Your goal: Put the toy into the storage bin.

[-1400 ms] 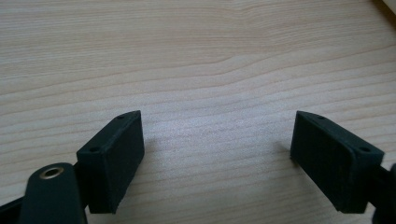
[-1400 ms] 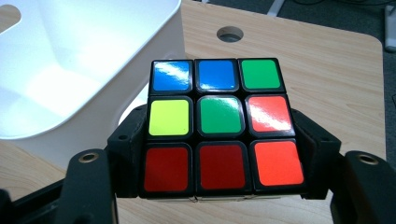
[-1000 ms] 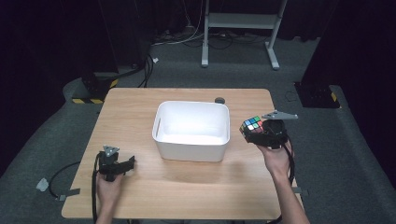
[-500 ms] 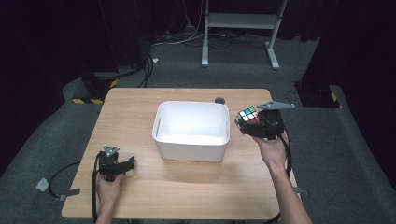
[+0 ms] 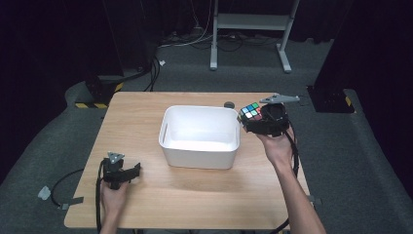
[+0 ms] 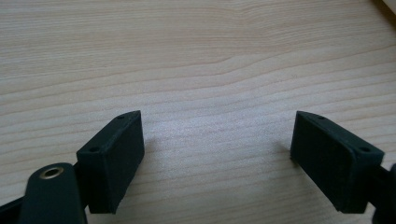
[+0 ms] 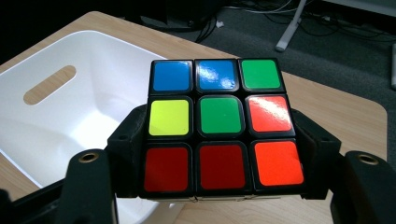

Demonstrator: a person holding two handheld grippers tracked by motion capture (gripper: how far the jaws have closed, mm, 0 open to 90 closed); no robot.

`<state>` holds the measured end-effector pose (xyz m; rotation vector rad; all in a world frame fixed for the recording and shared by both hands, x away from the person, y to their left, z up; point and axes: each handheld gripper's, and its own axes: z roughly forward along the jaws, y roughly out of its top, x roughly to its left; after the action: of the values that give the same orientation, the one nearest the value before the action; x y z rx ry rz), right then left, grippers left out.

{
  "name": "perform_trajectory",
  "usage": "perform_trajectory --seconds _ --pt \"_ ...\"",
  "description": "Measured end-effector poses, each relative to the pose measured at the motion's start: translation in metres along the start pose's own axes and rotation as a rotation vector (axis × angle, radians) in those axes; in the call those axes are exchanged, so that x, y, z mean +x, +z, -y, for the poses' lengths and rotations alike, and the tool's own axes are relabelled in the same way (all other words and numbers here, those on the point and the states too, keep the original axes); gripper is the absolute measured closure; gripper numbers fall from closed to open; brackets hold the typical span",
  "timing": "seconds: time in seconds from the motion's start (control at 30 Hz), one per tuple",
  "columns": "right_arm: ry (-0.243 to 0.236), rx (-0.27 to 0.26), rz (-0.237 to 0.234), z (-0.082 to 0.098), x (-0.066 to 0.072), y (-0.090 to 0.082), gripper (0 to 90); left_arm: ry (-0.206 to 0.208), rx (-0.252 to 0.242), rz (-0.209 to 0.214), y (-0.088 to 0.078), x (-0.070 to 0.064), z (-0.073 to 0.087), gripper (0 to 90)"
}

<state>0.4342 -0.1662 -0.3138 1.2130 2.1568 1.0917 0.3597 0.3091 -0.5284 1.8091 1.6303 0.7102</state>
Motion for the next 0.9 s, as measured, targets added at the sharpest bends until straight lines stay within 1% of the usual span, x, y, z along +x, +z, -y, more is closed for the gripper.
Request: perform_trajectory --seconds 0.07,0.13,0.23,0.3,0.5,0.63,0.9 --pt "-0.004 0.001 -0.008 -0.002 0.001 0.001 33.8 0.0 0.0 0.0 0.0 0.0 0.0 17.5" --pt "-0.01 0.0 -0.017 -0.006 0.005 0.003 33.8 0.0 0.0 0.0 0.0 0.0 0.0 17.6" --pt "-0.014 -0.007 -0.023 -0.01 0.007 0.005 33.8 0.0 0.0 0.0 0.0 0.0 0.0 17.5" --pt "-0.02 -0.014 -0.027 -0.015 0.01 0.007 33.8 0.0 0.0 0.0 0.0 0.0 0.0 17.5" --pt "-0.02 -0.024 -0.041 -0.026 0.016 0.011 33.8 0.0 0.0 0.0 0.0 0.0 0.0 17.5" --pt "-0.021 -0.021 -0.042 -0.031 0.019 0.014 33.8 -0.002 0.0 0.001 0.0 0.0 0.0 17.5" --pt "-0.018 -0.009 -0.058 -0.042 0.03 0.024 33.8 -0.004 -0.001 -0.006 0.0 0.0 0.0 18.1"
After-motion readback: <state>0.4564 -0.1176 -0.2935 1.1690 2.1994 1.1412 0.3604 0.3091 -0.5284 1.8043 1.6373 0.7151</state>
